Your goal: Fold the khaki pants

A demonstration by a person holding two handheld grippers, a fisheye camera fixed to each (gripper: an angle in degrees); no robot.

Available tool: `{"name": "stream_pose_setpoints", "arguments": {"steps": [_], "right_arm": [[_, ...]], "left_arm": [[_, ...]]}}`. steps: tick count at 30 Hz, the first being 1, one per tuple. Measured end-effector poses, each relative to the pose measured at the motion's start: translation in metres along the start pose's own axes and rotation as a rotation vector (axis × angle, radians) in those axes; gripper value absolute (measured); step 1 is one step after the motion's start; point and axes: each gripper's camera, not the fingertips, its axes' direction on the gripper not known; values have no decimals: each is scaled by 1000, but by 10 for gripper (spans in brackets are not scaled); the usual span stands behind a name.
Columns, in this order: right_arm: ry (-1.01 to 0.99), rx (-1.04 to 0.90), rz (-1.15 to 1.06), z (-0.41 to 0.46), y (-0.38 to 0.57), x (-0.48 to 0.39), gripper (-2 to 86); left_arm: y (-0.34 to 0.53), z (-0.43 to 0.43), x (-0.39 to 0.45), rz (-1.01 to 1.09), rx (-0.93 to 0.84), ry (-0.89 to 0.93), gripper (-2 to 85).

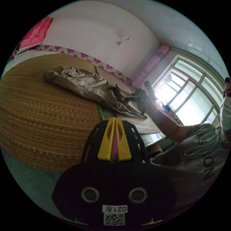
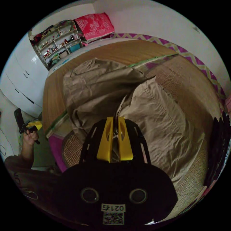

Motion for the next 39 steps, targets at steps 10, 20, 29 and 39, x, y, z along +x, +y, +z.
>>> {"name": "stream_pose_setpoints", "arguments": {"steps": [10, 20, 29, 39], "right_arm": [[-291, 155, 6, -74, 106, 50, 88], [-419, 206, 183, -113, 289, 115, 70], [-570, 447, 470, -141, 423, 191, 30], [-601, 494, 469, -138, 475, 232, 9]], "left_arm": [[-58, -17, -95, -442, 253, -168, 106], [-123, 50, -161, -718, 273, -112, 119], [-176, 79, -35, -439, 294, -310, -4], [-147, 283, 388, 692, 117, -548, -7]]}}
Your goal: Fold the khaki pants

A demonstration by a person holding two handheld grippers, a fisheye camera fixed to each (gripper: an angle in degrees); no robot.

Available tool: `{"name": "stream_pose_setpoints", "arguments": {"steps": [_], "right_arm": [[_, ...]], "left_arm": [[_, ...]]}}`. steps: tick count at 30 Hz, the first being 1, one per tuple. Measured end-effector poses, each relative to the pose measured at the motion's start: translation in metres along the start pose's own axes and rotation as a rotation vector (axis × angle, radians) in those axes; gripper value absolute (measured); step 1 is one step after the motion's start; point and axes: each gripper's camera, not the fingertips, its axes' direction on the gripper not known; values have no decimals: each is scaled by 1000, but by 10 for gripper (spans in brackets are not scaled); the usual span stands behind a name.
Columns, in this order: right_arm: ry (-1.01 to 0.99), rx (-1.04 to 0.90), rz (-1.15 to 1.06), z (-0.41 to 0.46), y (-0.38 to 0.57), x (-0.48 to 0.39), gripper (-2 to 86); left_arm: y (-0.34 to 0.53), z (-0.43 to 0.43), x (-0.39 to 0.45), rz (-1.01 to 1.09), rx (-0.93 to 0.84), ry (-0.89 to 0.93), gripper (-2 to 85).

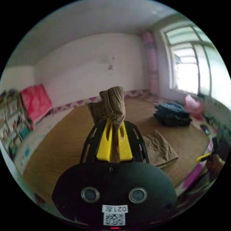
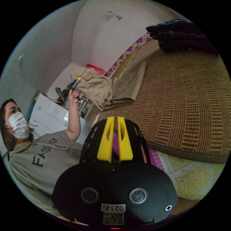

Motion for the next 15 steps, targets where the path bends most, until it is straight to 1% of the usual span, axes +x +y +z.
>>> {"name": "stream_pose_setpoints", "arguments": {"steps": [1, 3, 4, 6, 7, 9, 12, 14, 15], "right_arm": [[-9, 1, -1, -1, 1, 2, 9], [-27, 11, -5, -7, 7, 11, 8], [-29, 10, -6, -8, 8, 13, 7], [-42, -4, -4, -11, 15, 21, 7], [-46, -6, -2, -12, 17, 24, 6], [-65, 4, 11, -18, 23, 33, 6], [-69, 20, 17, -26, 29, 43, 6], [-76, 34, 16, -29, 28, 50, 6], [-84, 36, 11, -29, 26, 53, 8]], "left_arm": [[-4, 10, 27, 47, -19, 13, -7], [-3, 65, 131, 225, -148, 92, -7], [3, 81, 156, 268, -189, 110, -7], [42, 146, 239, 431, -374, 136, -7], [53, 157, 253, 455, -399, 124, -7], [69, 158, 273, 454, -312, 52, -7], [62, 147, 277, 429, -260, 40, -3], [68, 156, 282, 458, -284, 74, 6], [77, 169, 287, 484, -335, 93, 21]]}}
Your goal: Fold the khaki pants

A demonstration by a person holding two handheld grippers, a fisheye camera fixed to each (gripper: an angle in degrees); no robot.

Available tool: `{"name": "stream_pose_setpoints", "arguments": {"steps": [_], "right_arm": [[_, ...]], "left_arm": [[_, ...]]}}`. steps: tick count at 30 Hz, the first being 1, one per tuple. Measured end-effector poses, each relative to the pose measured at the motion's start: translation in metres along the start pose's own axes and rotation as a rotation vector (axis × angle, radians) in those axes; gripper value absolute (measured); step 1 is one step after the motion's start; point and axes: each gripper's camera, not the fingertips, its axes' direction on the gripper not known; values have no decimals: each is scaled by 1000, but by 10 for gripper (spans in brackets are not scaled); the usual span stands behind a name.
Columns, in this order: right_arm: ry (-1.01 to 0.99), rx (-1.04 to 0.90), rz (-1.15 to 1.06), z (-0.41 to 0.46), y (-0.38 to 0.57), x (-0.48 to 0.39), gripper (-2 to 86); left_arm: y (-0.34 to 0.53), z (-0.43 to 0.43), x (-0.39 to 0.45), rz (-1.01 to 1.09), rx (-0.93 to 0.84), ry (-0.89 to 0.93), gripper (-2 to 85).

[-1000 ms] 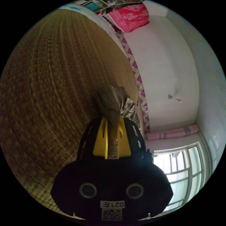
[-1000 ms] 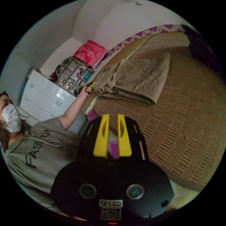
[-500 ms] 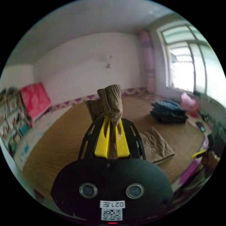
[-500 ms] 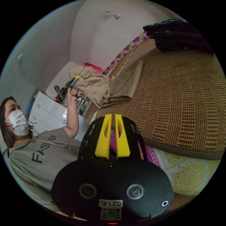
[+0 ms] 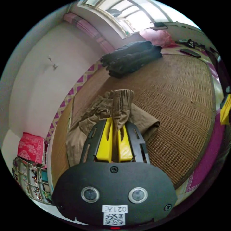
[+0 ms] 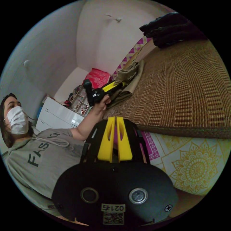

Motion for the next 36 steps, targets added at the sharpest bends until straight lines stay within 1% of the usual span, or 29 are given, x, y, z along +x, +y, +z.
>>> {"name": "stream_pose_setpoints", "arguments": {"steps": [1, 2, 4, 7, 8, 10, 12, 13, 15, 16, 17, 18, 20, 21, 26, 28, 30, 33, 34, 36], "right_arm": [[-4, -1, -5, 0, -2, 1, 8], [-10, -7, -23, 2, -8, 2, 13], [17, -22, -63, 6, -21, -2, 27], [137, -10, -142, 13, -50, -13, 75], [194, 0, -179, 19, -65, -17, 94], [247, 1, -201, 30, -93, -18, 118], [277, -13, -161, 49, -139, -8, 136], [275, -11, -141, 54, -151, -3, 139], [245, -11, -15, 73, -199, 23, 145], [238, -17, 16, 78, -211, 30, 147], [234, -34, 81, 90, -232, 44, 150], [250, -63, 117, 103, -251, 55, 158], [272, -100, 168, 121, -272, 68, 167], [283, -134, 188, 134, -282, 74, 169], [224, -183, 216, 171, -304, 79, 160], [255, -196, 193, 185, -308, 75, 139], [318, -200, 161, 203, -309, 68, 105], [268, -188, 173, 208, -314, 60, 66], [251, -187, 162, 208, -316, 55, 64], [258, -213, 68, 214, -333, 22, 58]], "left_arm": [[2, 4, 3, 9, 2, -4, 28], [7, 1, 9, 28, 51, -46, 39], [13, -5, 14, 79, 87, -59, 51], [36, -22, 6, 95, 208, -18, 54], [49, -30, -6, 55, 256, 10, 51], [69, -39, -39, -89, 299, 79, 34], [99, -36, -105, -401, 249, 136, 12], [108, -32, -124, -470, 226, 160, 13], [146, -6, -198, -674, 116, 313, 66], [156, 2, -215, -702, 103, 366, 90], [177, 20, -248, -789, 77, 462, 138], [197, 37, -276, -881, 65, 530, 152], [214, 61, -304, -941, 32, 587, 164], [220, 75, -316, -949, 8, 612, 169], [226, 132, -339, -969, -70, 771, 175], [227, 149, -341, -962, -80, 818, 156], [234, 163, -345, -983, -90, 821, 102], [248, 158, -355, -1031, -17, 845, 43], [249, 156, -356, -1030, -9, 844, 39], [251, 138, -365, -986, 15, 819, 27]]}}
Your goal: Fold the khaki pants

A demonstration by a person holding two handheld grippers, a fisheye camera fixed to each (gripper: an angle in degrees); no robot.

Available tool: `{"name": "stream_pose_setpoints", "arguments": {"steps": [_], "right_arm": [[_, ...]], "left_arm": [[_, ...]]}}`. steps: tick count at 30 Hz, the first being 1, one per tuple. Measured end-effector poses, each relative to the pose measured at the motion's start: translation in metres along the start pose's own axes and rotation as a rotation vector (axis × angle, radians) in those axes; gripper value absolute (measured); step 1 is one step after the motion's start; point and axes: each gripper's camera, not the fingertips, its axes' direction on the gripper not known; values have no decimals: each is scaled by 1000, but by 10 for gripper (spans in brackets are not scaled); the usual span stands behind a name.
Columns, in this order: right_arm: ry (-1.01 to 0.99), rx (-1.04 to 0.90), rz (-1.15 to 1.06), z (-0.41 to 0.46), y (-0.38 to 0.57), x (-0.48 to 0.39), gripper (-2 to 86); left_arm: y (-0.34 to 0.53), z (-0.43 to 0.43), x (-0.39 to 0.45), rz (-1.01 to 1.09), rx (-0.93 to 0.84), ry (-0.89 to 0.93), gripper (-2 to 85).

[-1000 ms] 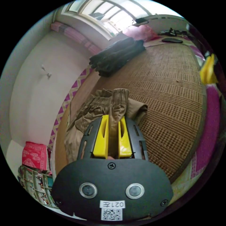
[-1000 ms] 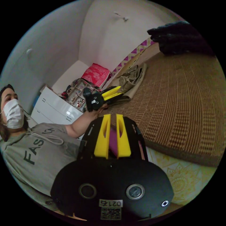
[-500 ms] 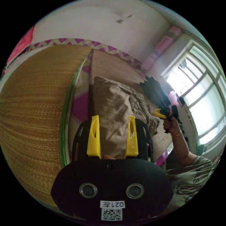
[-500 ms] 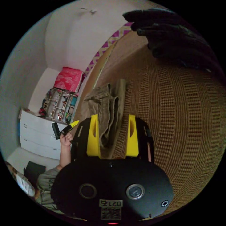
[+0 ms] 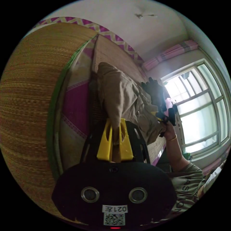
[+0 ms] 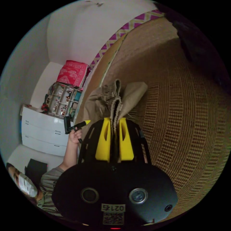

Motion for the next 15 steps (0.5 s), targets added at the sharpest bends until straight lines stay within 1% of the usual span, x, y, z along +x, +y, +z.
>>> {"name": "stream_pose_setpoints", "arguments": {"steps": [1, 3, 5, 7, 9, 10, 12, 14, 15], "right_arm": [[15, -3, -34, -1, -5, -13, 57], [64, -15, -175, 4, -32, -68, 56], [83, -22, -265, 17, -61, -110, 56], [57, -29, -314, 41, -97, -147, 56], [40, -41, -391, 86, -154, -205, 57], [41, -39, -416, 98, -169, -221, 58], [57, 2, -450, 143, -219, -275, 69], [144, 68, -432, 164, -234, -304, 87], [186, 68, -458, 176, -235, -320, 106]], "left_arm": [[-1, -7, 1, 12, 5, -3, 24], [-5, -44, -1, 29, 56, -14, 20], [-12, -81, -12, 20, 105, -28, 19], [-24, -122, -27, -17, 172, -60, 19], [-44, -174, -48, -76, 298, -137, 19], [-49, -186, -53, -90, 332, -163, 20], [-64, -220, -77, -159, 455, -261, 35], [-62, -234, -100, -253, 516, -329, 56], [-56, -238, -114, -305, 498, -378, 70]]}}
